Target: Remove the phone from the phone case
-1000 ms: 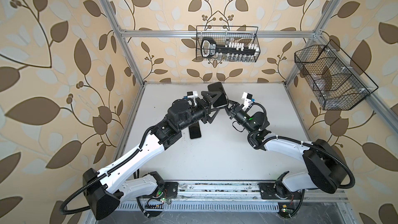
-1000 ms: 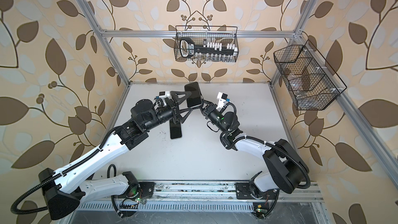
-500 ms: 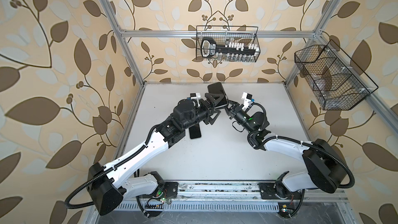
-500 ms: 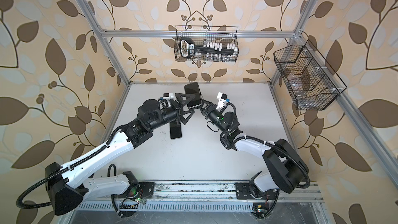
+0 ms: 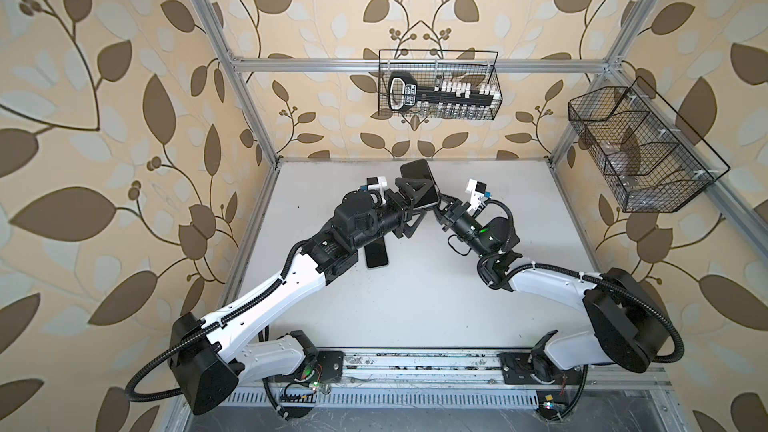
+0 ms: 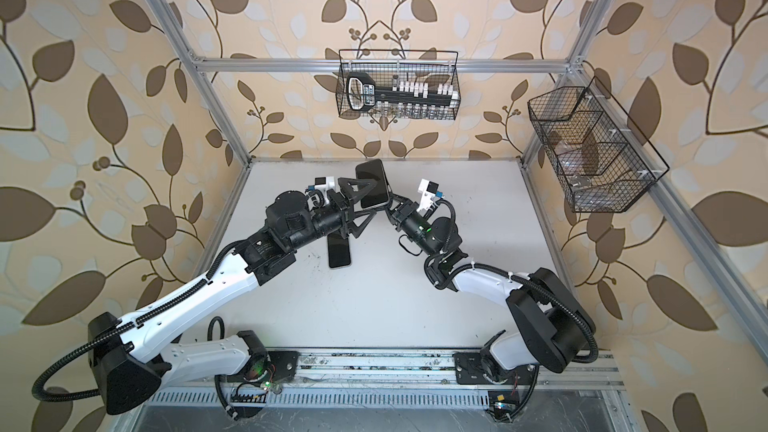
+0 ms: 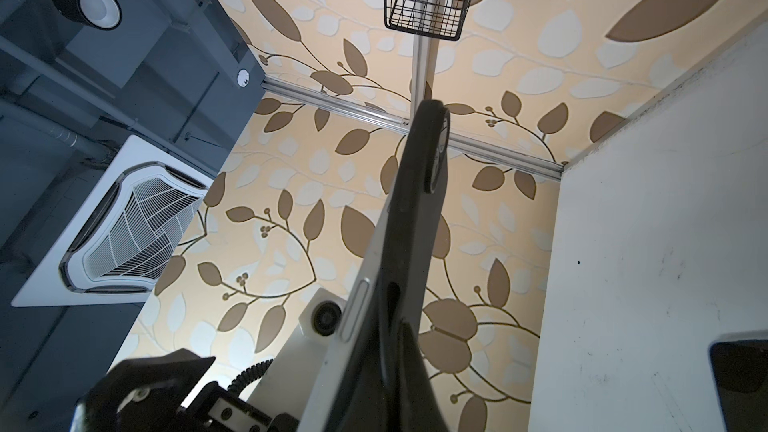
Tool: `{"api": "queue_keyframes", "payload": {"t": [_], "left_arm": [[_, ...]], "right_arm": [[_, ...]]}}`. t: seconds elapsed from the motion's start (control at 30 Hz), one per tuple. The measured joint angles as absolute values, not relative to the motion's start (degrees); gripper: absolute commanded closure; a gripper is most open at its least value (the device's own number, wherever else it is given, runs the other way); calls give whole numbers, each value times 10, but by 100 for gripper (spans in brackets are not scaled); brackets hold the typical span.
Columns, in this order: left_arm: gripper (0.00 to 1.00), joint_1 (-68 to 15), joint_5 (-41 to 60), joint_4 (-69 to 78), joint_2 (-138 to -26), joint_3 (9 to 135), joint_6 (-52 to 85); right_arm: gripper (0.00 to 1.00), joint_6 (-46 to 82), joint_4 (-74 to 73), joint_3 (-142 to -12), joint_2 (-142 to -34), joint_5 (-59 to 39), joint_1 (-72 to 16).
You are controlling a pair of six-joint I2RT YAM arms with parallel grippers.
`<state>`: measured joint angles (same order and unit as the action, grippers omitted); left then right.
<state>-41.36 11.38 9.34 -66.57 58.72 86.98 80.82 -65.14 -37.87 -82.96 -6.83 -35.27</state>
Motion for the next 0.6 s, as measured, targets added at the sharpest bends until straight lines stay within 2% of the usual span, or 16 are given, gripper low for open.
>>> {"api": "queue_keyframes", "payload": {"t": [0.3, 0.6], "left_arm": [[9, -417, 98, 116, -666, 564, 870], [23, -420, 65, 114, -648, 549, 863]], "right_arm": [[100, 809, -656, -372, -830, -55, -364], [100, 811, -668, -368, -831, -44, -376]]}}
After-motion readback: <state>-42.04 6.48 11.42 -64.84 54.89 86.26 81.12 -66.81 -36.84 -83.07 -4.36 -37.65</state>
